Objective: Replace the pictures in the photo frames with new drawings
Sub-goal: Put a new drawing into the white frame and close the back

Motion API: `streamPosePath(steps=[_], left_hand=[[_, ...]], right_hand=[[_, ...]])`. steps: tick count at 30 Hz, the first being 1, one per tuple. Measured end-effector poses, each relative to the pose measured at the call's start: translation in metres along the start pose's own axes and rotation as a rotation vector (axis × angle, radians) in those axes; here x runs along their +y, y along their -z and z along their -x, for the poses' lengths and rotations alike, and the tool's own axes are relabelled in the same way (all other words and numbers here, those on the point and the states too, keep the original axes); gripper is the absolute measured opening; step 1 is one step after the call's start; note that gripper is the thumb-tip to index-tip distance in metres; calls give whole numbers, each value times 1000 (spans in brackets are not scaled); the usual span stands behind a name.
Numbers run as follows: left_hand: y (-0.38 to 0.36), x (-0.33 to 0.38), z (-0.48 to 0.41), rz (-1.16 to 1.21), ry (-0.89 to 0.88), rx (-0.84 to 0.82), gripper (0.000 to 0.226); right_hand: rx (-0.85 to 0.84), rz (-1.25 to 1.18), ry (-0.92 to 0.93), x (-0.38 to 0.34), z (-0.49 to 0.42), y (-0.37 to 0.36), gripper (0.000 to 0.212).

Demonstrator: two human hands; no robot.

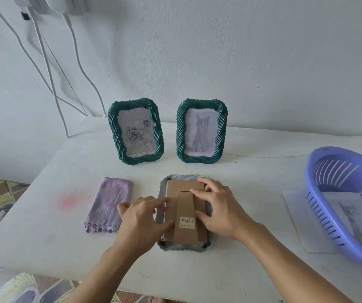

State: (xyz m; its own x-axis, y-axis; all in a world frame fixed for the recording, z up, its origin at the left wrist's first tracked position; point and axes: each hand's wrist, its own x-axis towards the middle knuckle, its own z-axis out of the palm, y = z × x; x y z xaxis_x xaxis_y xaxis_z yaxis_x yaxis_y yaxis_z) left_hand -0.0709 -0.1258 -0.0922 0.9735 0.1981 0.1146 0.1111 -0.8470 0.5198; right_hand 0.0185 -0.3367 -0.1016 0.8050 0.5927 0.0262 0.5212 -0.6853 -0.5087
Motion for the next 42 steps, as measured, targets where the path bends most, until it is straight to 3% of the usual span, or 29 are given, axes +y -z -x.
streamPosePath(steps=[5,13,24,33,42], left_hand=[[0,-1,1,-13,-3,17,62],[2,1,5,15,-16,15,34],[-3,-5,6,27,-54,-11,39],[-7,-9,3,14,-73,-23,32],[-7,-8,6,-30,-94,-38,44]], right_hand=[[-14,14,-7,1,1,-3,61],[14,53,3,2,1,-6,59],[48,93,-10,1,2,-12,56],[167,-82,-41,6,7,-15,53],[174,-85,-33,3,8,-14,50]])
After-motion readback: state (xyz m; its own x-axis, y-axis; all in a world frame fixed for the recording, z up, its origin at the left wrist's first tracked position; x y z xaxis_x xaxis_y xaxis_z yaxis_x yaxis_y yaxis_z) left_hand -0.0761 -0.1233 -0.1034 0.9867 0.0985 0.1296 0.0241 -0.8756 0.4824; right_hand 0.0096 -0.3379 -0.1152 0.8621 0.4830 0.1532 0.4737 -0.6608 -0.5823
